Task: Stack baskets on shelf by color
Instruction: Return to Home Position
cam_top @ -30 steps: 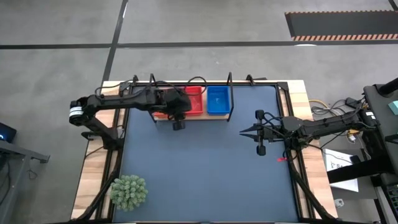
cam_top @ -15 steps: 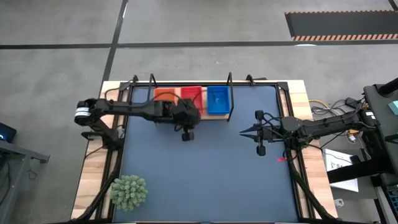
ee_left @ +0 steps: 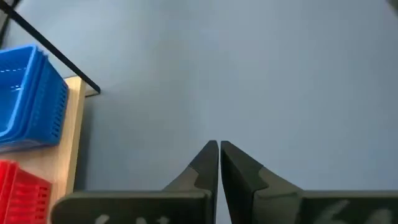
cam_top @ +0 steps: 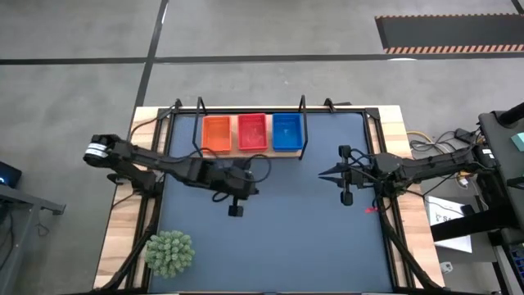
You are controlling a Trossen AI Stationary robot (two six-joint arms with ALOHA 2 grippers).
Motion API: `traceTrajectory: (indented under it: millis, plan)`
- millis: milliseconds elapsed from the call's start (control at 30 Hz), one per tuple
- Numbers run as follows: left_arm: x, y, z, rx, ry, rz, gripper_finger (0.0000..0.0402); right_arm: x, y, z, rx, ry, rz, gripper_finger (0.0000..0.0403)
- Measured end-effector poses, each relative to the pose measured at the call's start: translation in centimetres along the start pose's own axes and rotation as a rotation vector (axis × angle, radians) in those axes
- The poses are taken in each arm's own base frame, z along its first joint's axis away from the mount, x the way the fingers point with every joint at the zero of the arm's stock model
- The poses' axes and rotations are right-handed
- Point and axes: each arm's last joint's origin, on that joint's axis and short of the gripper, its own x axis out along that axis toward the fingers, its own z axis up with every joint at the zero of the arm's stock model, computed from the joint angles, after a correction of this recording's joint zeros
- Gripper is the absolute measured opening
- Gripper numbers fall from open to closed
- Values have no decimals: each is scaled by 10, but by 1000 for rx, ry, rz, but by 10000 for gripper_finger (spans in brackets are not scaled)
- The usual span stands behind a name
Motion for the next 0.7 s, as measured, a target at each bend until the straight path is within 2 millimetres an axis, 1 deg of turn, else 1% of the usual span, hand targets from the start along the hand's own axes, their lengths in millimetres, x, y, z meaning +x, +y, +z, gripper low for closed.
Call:
traceTrajectory:
  millis: [133,367,467,567,700]
  plan:
    - [-20,0,-16,-17,-124,3,0,-8,2,-5,-14,-47,-17,27]
    - [-58,5,-60,-66,-353,70,0,-28,2,-6,-37,-156,-71,27]
    - [-73,7,-80,-110,-424,106,0,-36,1,-4,-55,-207,-99,27]
    - [-86,9,-99,-148,-475,131,0,-42,1,-4,-61,-227,-110,27]
    - [-97,10,-120,-179,-542,167,0,-46,1,-4,-63,-229,-111,27]
